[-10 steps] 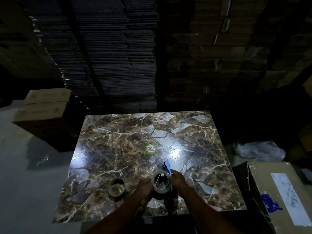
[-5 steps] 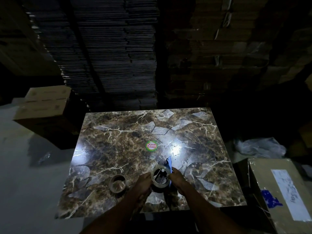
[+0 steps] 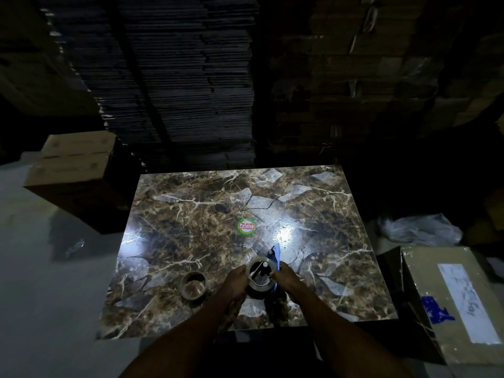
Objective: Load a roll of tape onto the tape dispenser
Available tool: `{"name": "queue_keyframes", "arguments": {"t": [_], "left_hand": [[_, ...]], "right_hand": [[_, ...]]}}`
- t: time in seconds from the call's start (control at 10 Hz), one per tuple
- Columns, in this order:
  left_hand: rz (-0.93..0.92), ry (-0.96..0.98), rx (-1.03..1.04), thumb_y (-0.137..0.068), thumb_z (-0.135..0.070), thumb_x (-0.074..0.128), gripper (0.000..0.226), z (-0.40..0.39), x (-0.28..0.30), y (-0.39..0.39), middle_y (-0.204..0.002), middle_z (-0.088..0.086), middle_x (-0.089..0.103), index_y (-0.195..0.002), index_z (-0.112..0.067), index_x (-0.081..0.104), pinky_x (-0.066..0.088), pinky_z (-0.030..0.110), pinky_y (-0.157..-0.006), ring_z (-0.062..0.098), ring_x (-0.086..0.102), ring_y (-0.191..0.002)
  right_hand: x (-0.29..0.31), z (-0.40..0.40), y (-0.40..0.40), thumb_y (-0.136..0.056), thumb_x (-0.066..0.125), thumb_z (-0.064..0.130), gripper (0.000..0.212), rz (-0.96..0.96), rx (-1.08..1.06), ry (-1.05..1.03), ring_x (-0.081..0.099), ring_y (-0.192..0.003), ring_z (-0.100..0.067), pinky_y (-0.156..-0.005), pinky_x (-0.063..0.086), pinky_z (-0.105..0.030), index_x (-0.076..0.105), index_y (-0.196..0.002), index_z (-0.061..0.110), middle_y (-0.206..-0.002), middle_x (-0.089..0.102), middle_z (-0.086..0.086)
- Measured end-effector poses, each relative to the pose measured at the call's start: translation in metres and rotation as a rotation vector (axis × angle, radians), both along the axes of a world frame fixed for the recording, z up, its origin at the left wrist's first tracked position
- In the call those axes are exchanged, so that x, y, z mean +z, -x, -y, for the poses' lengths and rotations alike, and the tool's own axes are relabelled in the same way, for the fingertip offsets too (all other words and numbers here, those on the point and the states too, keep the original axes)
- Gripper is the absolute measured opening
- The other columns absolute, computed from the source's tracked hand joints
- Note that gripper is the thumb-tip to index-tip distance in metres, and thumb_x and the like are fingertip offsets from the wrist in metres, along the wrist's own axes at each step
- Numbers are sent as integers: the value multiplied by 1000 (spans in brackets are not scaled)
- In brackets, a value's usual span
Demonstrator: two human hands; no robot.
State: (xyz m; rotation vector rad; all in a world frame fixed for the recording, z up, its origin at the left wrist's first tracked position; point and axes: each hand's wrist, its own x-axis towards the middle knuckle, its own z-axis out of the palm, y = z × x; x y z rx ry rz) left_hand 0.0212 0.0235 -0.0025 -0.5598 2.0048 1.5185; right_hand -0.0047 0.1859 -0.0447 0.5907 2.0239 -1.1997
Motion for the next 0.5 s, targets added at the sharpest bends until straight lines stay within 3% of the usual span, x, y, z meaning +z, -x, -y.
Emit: {"name": "queue_keyframes", "arguments": {"t": [0.1, 0.2, 0.3, 0.4, 0.5], "left_hand": [[36, -9, -11, -99, 1, 51, 26, 3, -8, 1, -123, 21, 67, -120, 7, 66, 45, 3, -52, -6, 62, -64], [24, 14, -9, -97, 0, 54, 22, 5, -6, 1, -116, 20, 71, -111, -2, 70, 44, 4, -52, -10, 60, -61], [12, 40, -75, -97, -2, 56, 22, 6, -12, 1, -105, 10, 72, -112, -1, 71, 44, 4, -53, -16, 61, -56], [-22, 138, -149, -94, -23, 58, 32, 20, -32, 7, -119, 8, 71, -120, -8, 69, 53, 11, -74, 5, 69, -93], [-100, 225, -160, -94, -20, 56, 48, 29, -41, 18, -141, -3, 49, -140, -7, 54, 39, 21, -104, 15, 50, -129]], "right_hand": [[20, 2, -2, -86, 57, 9, 33, 0, 21, -13, 66, -100, -32, -74, 47, -33, 61, -118, 9, -113, 68, -19], [24, 1, -2, -82, 59, 10, 23, -22, 26, -1, 63, -82, -23, -68, 47, -31, 60, -105, 15, -101, 68, -15], [15, -6, 0, -79, 58, 21, 36, -19, 90, 7, 64, -91, -23, -80, 54, -35, 58, -115, 15, -113, 67, -16], [42, -5, 1, -89, 55, 40, 60, -61, 153, -30, 55, -126, -30, -104, 45, -35, 43, -144, 19, -143, 54, -9], [77, -5, 4, -101, 46, 41, 62, -107, 185, -102, 42, -141, -30, -107, 35, -32, 27, -154, 14, -157, 39, -12]]}}
